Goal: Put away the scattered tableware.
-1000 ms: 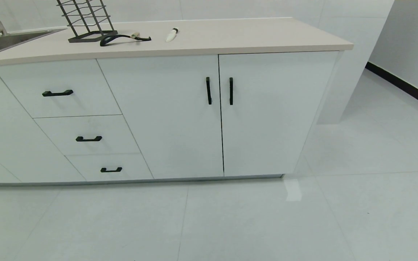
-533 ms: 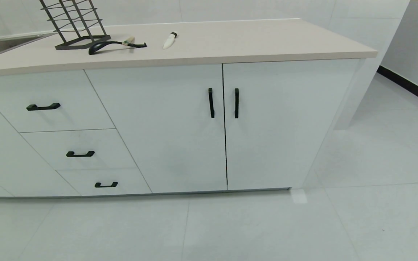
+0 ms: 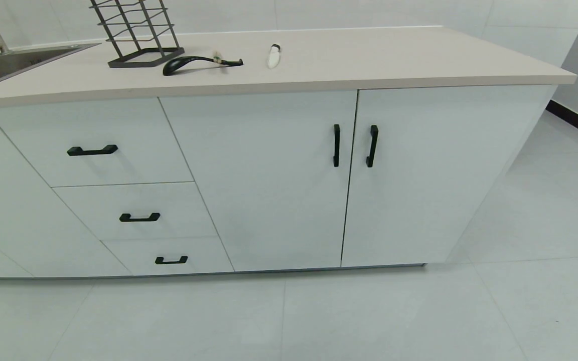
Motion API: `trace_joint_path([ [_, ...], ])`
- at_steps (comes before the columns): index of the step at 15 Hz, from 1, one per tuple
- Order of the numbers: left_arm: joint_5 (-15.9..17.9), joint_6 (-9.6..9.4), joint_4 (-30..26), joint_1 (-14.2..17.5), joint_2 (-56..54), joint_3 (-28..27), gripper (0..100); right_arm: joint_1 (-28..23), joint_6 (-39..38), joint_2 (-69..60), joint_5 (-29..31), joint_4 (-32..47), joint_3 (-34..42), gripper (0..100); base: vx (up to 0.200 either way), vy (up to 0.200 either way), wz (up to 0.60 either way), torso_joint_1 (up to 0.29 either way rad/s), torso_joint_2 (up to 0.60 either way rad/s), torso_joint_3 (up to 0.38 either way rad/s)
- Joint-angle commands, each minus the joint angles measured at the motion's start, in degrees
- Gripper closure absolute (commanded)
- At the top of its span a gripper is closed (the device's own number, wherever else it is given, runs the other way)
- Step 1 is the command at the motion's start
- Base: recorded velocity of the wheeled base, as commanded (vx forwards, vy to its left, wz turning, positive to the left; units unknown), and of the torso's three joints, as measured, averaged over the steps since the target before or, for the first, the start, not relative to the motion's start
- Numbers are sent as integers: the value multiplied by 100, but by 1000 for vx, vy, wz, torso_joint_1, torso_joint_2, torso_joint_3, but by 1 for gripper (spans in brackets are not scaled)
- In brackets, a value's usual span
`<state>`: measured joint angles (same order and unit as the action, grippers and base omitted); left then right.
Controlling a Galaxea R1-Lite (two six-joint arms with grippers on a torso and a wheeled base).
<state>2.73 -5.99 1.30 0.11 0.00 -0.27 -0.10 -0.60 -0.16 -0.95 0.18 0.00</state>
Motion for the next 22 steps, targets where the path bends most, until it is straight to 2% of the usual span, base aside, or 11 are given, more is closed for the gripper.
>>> trace_joint_path([
  [1, -1, 1, 1, 7, 0, 0, 0, 1, -2, 16, -2, -1, 0, 100, 0, 200, 0, 2, 2, 2],
  [7, -9, 10, 19, -2, 0, 0, 0, 1, -19, 16, 95, -9, 0, 100, 0, 200, 0, 3, 4, -1],
  [9, -132, -8, 28, 7, 0, 0, 0, -8, -28, 16, 411, -1, 0, 100, 0, 0, 0, 0, 0, 0],
  [10, -352, -17, 63, -2, 0, 18, 0, -8, -37, 16, 438, -1, 0, 100, 0, 0, 0, 0, 0, 0],
  [11, -581, 71, 107, 7, 0, 18, 0, -8, -37, 16, 438, -1, 0, 100, 0, 0, 0, 0, 0, 0],
  [12, -660, 212, 107, 7, 0, 18, 0, -8, -28, 16, 438, -1, 0, 100, 0, 0, 0, 0, 0, 0],
  [13, -704, 265, 107, -2, 0, 18, 0, -8, -28, 16, 438, -1, 0, 100, 0, 0, 0, 0, 0, 0],
  [17, -704, 273, 107, 7, 0, 18, 0, -8, -37, 16, 438, -1, 0, 100, 0, 0, 0, 0, 0, 0],
  [22, -695, 317, 107, -2, 0, 18, 0, -8, -19, 16, 438, -1, 0, 100, 0, 0, 600, 2, 3, 1],
])
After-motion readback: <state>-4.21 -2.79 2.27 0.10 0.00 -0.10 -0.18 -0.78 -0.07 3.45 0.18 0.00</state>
